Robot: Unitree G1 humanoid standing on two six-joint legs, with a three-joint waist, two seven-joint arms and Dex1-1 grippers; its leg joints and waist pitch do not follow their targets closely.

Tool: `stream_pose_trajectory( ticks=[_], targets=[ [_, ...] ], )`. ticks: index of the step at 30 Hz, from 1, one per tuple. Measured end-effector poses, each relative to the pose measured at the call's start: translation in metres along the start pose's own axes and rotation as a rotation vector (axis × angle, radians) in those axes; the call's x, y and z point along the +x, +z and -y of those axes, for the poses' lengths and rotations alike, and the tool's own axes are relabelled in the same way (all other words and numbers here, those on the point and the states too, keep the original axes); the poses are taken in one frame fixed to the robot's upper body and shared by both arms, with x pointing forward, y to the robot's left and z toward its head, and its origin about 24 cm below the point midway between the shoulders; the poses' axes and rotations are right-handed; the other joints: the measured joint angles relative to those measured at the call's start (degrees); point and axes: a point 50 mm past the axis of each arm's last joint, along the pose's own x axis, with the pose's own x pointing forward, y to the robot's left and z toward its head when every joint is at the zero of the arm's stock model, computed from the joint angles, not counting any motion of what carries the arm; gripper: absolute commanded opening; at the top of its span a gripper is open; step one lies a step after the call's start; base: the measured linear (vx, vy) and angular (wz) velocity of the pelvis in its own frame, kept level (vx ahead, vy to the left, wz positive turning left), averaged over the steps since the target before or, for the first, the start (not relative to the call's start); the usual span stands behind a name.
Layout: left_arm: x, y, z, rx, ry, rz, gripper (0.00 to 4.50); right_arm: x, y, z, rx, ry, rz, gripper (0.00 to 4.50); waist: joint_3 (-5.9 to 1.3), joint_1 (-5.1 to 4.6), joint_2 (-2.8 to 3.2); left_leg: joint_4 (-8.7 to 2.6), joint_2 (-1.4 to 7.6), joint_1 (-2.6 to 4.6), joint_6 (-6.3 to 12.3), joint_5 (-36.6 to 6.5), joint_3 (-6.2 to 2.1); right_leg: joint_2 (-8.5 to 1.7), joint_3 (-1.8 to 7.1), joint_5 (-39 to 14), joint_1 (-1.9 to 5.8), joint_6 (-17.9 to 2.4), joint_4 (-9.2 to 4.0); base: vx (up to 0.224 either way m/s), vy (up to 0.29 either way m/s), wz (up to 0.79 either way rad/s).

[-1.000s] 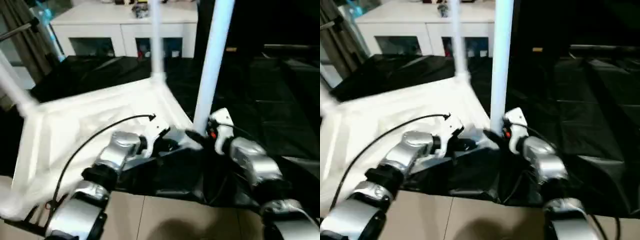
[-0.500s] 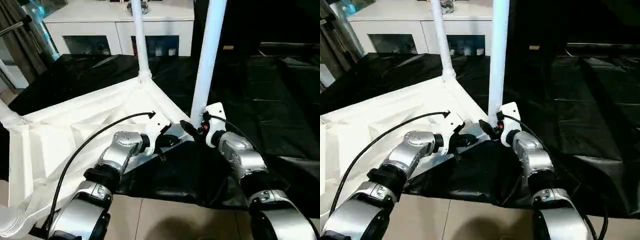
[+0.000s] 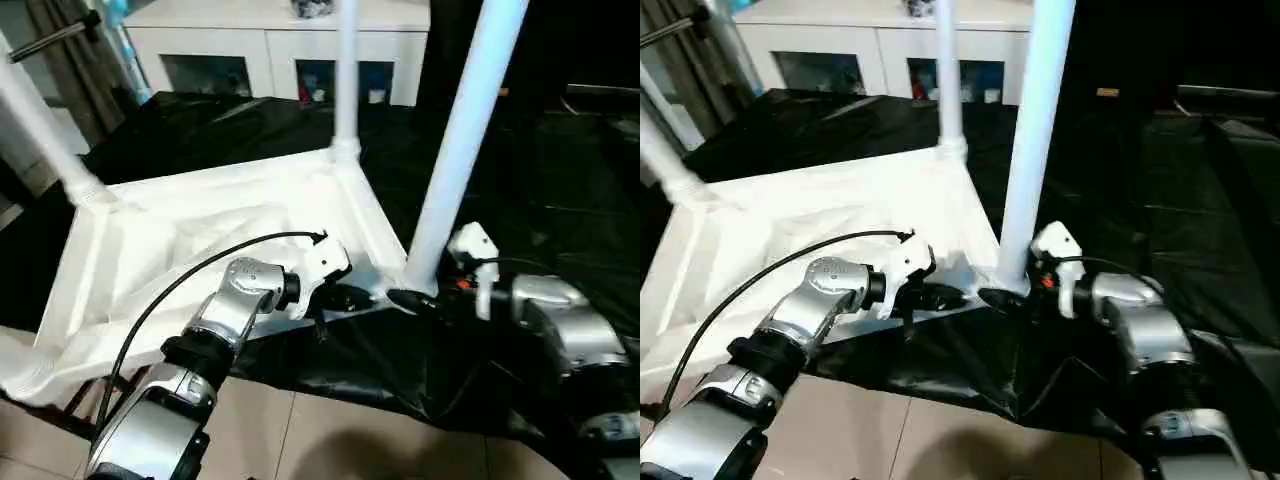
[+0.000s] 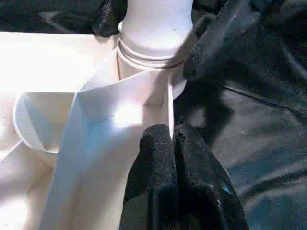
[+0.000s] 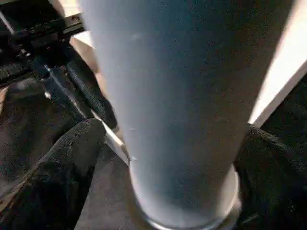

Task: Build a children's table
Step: Rotate leg to tighten

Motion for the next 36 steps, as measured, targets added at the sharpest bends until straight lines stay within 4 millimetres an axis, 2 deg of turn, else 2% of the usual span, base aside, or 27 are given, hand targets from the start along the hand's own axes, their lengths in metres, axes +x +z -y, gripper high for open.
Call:
stream_pose_trajectory(
  ticks=[9, 13, 15, 19, 20, 23, 25, 28, 32, 36],
  targets=[
    [-0.006, -0.003, 0.006, 0.01, -0.097, -0.005, 0.0, -0.003, 0.002, -0.004, -0.039, 0.08, -0.048, 4.44, 0.04, 1.03, 0.01, 0.16, 0.03, 0.04, 0.0, 0.0, 0.02, 0.0, 0.05, 0.0, -0.1, 0.0, 0.37, 0.0, 0.0, 0.0],
    [-0.007, -0.004, 0.007, 0.008, -0.101, -0.007, 0.0, -0.001, 0.002, -0.004, -0.031, 0.086, -0.046, 4.3, 0.05, 1.05, -0.01, 0.23, 0.03, 0.04, -0.01, 0.0, 0.03, 0.0, 0.1, 0.0, -0.09, 0.0, 0.42, 0.0, 0.0, 0.0],
    [-0.007, -0.004, 0.007, 0.01, -0.101, -0.008, 0.0, 0.0, 0.002, -0.004, -0.032, 0.091, -0.048, 4.02, 0.05, 1.05, -0.01, 0.23, 0.03, 0.05, -0.01, 0.0, 0.03, 0.0, 0.11, 0.0, -0.09, 0.0, 0.42, 0.0, 0.0, 0.0],
    [-0.008, -0.005, 0.007, 0.008, -0.103, -0.01, 0.0, 0.001, 0.003, -0.005, -0.018, 0.123, -0.049, 3.82, 0.06, 1.06, -0.04, 0.22, 0.04, 0.04, -0.01, 0.0, 0.04, 0.0, 0.1, 0.0, -0.09, 0.0, 0.42, 0.0, 0.0, 0.0],
    [-0.009, -0.005, 0.007, 0.008, -0.104, -0.011, 0.0, 0.001, 0.003, -0.004, -0.017, 0.128, -0.051, 3.58, 0.06, 1.07, -0.04, 0.23, 0.04, 0.04, -0.01, 0.0, 0.04, 0.0, 0.1, 0.0, -0.09, 0.0, 0.43, 0.0, 0.0, 0.0],
    [-0.01, -0.005, 0.007, 0.008, -0.105, -0.013, 0.0, 0.002, 0.002, -0.006, -0.012, 0.15, -0.057, 3.45, 0.07, 1.08, -0.05, 0.24, 0.04, 0.04, -0.01, 0.0, 0.04, 0.0, 0.1, 0.0, -0.09, 0.0, 0.44, 0.0, 0.0, 0.0],
    [-0.01, -0.005, 0.007, 0.003, -0.104, -0.015, 0.0, 0.003, 0.002, -0.007, -0.008, 0.157, -0.06, 3.12, 0.07, 1.09, -0.05, 0.26, 0.04, 0.04, -0.01, 0.0, 0.04, 0.0, 0.1, 0.0, -0.09, 0.0, 0.46, 0.0, 0.0, 0.0],
    [-0.01, -0.006, 0.006, -0.007, -0.098, -0.016, 0.0, 0.005, -0.001, -0.009, 0.009, 0.166, -0.053, 3.0, 0.07, 1.06, -0.05, 0.29, 0.04, 0.06, -0.01, 0.0, 0.04, 0.0, 0.11, 0.0, -0.08, 0.0, 0.5, 0.0, 0.0, 0.0],
    [-0.007, -0.006, 0.005, -0.033, -0.062, -0.018, 0.0, 0.011, -0.005, -0.011, 0.04, 0.12, -0.016, 2.67, 0.06, 1.04, -0.05, 0.34, 0.04, 0.21, -0.02, 0.0, 0.04, 0.0, 0.16, 0.0, 0.04, 0.0, 0.54, 0.0, 0.0, 0.0],
    [-0.005, -0.008, 0.002, -0.061, 0.007, -0.017, 0.0, 0.02, -0.008, -0.009, 0.073, -0.003, 0.024, 2.57, 0.05, 0.21, -0.09, 0.31, 0.02, 0.29, -0.09, 0.0, 0.05, 0.02, 0.22, 0.1, 0.31, -0.1, 0.53, 0.0, 0.0, 0.0]
  ],
)
